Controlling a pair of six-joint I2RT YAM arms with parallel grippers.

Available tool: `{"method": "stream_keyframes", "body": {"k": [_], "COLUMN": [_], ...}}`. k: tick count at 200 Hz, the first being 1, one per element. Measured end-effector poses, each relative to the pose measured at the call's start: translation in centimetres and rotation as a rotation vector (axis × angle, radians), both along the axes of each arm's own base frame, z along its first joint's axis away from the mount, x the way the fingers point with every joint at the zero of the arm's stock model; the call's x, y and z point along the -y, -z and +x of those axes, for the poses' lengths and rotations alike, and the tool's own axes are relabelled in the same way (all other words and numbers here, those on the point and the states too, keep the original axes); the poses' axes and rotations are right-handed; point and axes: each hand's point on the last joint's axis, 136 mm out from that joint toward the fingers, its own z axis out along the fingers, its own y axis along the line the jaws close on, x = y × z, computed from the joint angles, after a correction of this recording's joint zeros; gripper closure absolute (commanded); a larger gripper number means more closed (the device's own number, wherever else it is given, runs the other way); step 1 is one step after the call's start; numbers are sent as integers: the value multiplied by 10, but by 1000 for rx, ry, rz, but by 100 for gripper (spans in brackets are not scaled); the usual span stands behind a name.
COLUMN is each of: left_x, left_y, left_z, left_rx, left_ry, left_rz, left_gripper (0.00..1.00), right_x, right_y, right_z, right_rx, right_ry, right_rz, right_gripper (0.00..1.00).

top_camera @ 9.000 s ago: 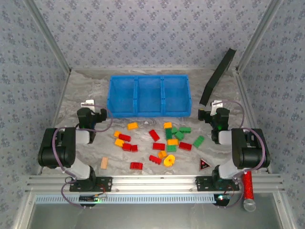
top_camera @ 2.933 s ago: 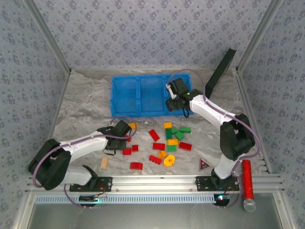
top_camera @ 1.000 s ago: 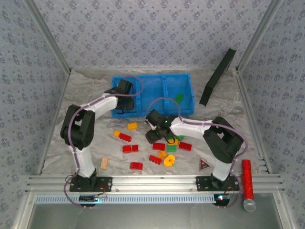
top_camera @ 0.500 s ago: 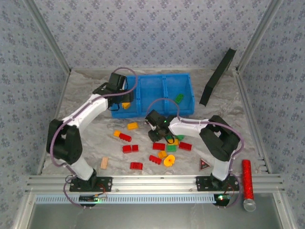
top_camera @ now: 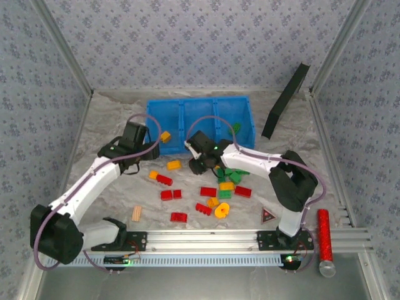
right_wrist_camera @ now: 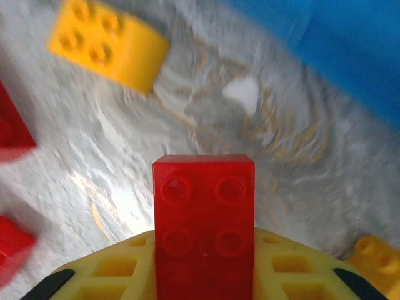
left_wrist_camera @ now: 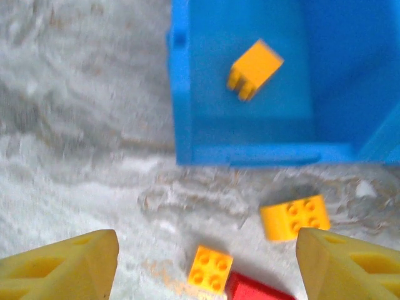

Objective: Sort the legos into containers by color
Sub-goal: Pick up the lego from the center of the table, then place the lego in the container.

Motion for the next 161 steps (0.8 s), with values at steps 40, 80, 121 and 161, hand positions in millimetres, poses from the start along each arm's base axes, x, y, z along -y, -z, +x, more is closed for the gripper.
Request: {"method": "stream_keyframes", "body": {"k": [40, 80, 121, 161], "left_x": [-17, -23, -30, -33], "left_y": [22, 37, 55, 46], "left_z": [-26, -40, -55, -56], "left_rx": [-91, -152, -193, -153], "left_ry": [-178, -351, -499, -607], "left_rz": [-52, -134, -191, -274], "left_gripper": [22, 22, 19, 18], "right_x": [6, 10, 3, 0], "right_y": [-36, -59, -65, -51], "right_z": [38, 80, 124, 155], "right_rx": [102, 185, 247, 271], "right_ry": [16, 43, 67, 85], "right_rz": [12, 23, 33, 18], "right_gripper": [68, 69, 67, 67]}}
